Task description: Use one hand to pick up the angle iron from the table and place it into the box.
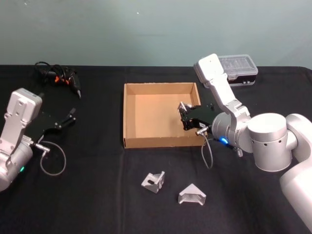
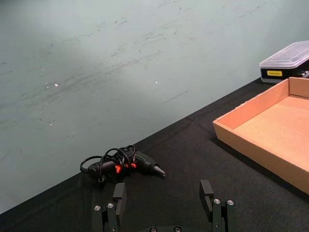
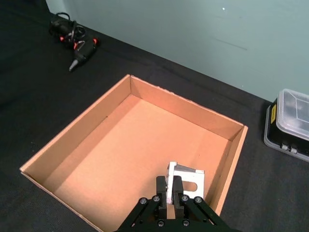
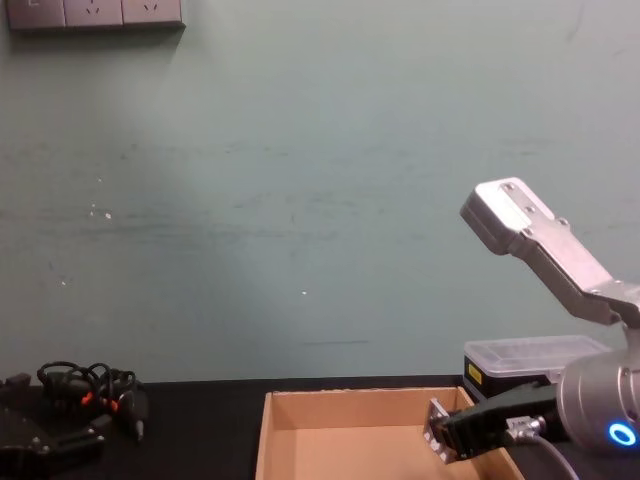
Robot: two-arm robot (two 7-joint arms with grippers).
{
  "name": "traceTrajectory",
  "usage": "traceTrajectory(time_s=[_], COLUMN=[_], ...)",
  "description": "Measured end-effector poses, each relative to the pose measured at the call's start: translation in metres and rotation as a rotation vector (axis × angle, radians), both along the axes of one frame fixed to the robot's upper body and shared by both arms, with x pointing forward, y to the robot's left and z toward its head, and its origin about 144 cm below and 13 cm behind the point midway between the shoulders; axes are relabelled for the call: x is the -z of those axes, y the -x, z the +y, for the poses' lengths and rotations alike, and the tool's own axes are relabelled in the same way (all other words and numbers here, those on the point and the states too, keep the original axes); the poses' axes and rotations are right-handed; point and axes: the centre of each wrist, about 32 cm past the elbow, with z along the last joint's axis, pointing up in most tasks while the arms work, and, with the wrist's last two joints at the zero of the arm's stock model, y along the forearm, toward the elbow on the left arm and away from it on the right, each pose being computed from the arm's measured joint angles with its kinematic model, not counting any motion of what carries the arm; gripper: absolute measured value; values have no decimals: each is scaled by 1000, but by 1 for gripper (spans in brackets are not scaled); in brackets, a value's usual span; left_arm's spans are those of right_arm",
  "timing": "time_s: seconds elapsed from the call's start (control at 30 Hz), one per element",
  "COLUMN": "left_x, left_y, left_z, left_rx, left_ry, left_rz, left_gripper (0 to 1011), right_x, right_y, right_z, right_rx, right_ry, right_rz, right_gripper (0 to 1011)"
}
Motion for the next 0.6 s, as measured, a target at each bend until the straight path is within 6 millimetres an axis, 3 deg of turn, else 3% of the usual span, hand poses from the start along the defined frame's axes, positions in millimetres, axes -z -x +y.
traceTrajectory(time_s=[0.37, 0.5, 0.6], left_x=[0, 0, 0], left_y=[0, 0, 0], left_z=[0, 0, 0], left_rx=[0, 0, 0], left_ry=[0, 0, 0], left_rz=[0, 0, 0], left_gripper=[1000, 1000, 1000], right_x=[7, 8, 8], right_y=[1, 2, 2], right_z=[-4, -4, -5], right_rx=[3, -1, -4], right_ry=[10, 6, 4], right_rz=[15, 20, 22], right_gripper=[85, 139, 251])
